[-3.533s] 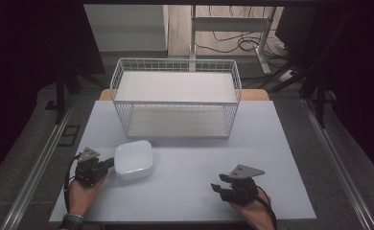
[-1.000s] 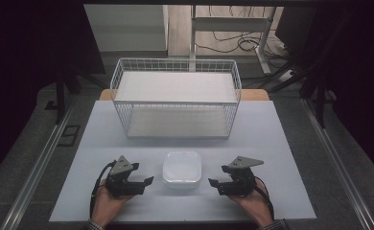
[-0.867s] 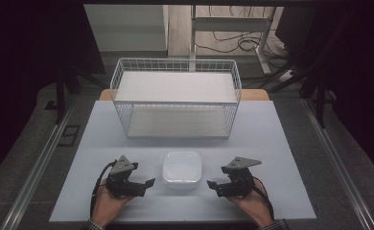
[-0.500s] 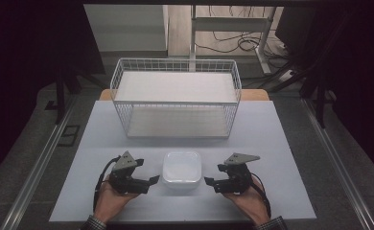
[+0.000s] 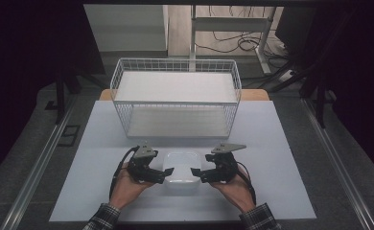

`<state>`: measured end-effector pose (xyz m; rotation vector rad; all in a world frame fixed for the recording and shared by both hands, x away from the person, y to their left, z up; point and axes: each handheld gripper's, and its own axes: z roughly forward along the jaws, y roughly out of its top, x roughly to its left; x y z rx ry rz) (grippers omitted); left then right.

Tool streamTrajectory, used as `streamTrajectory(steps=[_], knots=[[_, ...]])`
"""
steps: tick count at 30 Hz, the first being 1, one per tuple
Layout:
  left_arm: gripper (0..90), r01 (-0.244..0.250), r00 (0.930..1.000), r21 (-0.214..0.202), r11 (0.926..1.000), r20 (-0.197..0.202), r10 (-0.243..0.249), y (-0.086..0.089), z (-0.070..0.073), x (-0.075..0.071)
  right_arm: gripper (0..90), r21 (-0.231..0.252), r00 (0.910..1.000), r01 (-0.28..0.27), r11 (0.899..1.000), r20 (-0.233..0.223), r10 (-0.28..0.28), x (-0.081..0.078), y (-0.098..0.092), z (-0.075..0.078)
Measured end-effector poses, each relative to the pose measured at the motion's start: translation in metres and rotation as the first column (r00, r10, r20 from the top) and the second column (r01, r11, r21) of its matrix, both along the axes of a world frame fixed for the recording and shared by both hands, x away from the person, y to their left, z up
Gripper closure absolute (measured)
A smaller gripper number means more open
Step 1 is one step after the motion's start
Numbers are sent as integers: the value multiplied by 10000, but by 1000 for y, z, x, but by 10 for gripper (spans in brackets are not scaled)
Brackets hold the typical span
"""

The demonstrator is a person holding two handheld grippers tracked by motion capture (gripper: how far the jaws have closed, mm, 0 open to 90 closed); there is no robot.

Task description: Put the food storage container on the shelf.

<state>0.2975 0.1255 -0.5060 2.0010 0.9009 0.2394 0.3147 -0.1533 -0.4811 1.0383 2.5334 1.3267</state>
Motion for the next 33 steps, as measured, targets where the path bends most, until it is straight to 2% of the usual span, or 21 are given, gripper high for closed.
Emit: streamTrajectory(steps=[1, 4, 5, 6, 8, 9, 10, 12, 13, 14, 15, 17, 18, 19, 20, 21, 23, 27, 28, 31, 33], knots=[[117, 144, 9998, -206, 9997, -104, -146, 1, -1, -1, 153, -180, 9999, -79, 9998, -138, 77, 3, 5, -5], [171, 412, 9989, -230, 9989, -219, -417, 0, 0, -4, 141, -418, 9987, -288, 9987, -436, 270, 4, 9, -10], [200, 554, 9978, -339, 9979, -340, -565, 0, 0, -6, 169, -220, 9976, -342, 9992, -603, 328, 4, 8, -12], [207, 494, 9978, -467, 9977, -425, -514, 1, -1, -10, 184, -110, 9953, -335, 9994, -911, 323, 3, 7, -12], [224, 461, 9971, -533, 9975, -578, -491, 2, -1, -14, 233, -169, 9955, -315, 9994, -902, 298, -3, 5, -10], [258, 530, 9936, -763, 9957, -958, -603, 3, -1, -15, 273, -159, 9952, -283, 9995, -944, 266, -6, 3, -9], [268, 530, 9936, -763, 9957, -958, -603, 3, -1, -15, 273, -159, 9952, -283, 9995, -944, 266, -6, 3, -9], [277, 454, 9919, -962, 9943, -1140, -563, 5, -3, -20, 373, -12, 9932, -291, 9996, -1132, 288, -11, -4, -8], [307, 319, 9919, -960, 9949, -1193, -433, 5, -2, -24, 472, 134, 9924, -201, 9997, -1214, 216, -16, -9, -6], [343, 319, 9919, -960, 9949, -1193, -433, 5, -2, -24, 472, 134, 9924, -201, 9997, -1214, 216, -16, -9, -6], [343, 202, 9932, -938, 9954, -1123, -307, 5, -1, -26, 514, 165, 9925, -102, 9998, -1214, 121, -18, -11, -4], [444, 77, 9953, -877, 9961, -953, -161, 7, 2, -30, 563, 65, 9934, 82, 9999, -1145, -74, -21, -13, -1], [491, -30, 9947, -969, 9953, -1025, -70, 9, 3, -31, 578, 122, 9927, 183, 9998, -1198, -167, -23, -14, 0], [574, -232, 9931, -1273, 9916, -1173, 82, 14, 4, -32, 622, 208, 9912, 364, 9991, -1277, -335, -26, -15, 1], [617, -232, 9931, -1273, 9916, -1173, 82, 14, 4, -32, 622, 208, 9912, 364, 9991, -1277, -335, -26, -15, 1], [617, -335, 9930, -1391, 9897, -1167, 173, 16, 5, -33, 657, 297, 9902, 460, 9985, -1330, -417, -27, -16, 2], [691, -604, 9922, -1454, 9875, -1172, 435, 18, 6, -33, 721, 420, 9901, 479, 9980, -1337, -419, -27, -18, 4], [747, -1007, 9888, -1466, 9841, -1244, 827, 19, 7, -35, 784, 446, 9923, 478, 9979, -1168, -424, -29, -17, 5], [779, -1093, 9889, -1348, 9848, -1147, 940, 17, 7, -35, 796, 172, 9948, 529, 9985, -882, -512, -29, -16, 5], [779, -1113, 9887, -1320, 9850, -1152, 963, 17, 7, -35, 795, 202, 9950, 586, 9981, -817, -568, -29, -15, 5], [782, -1086, 9897, -1388, 9843, -1078, 940, 16, 9, -34, 794, 248, 9963, 641, 9976, -596, -626, -28, -16, 6]])
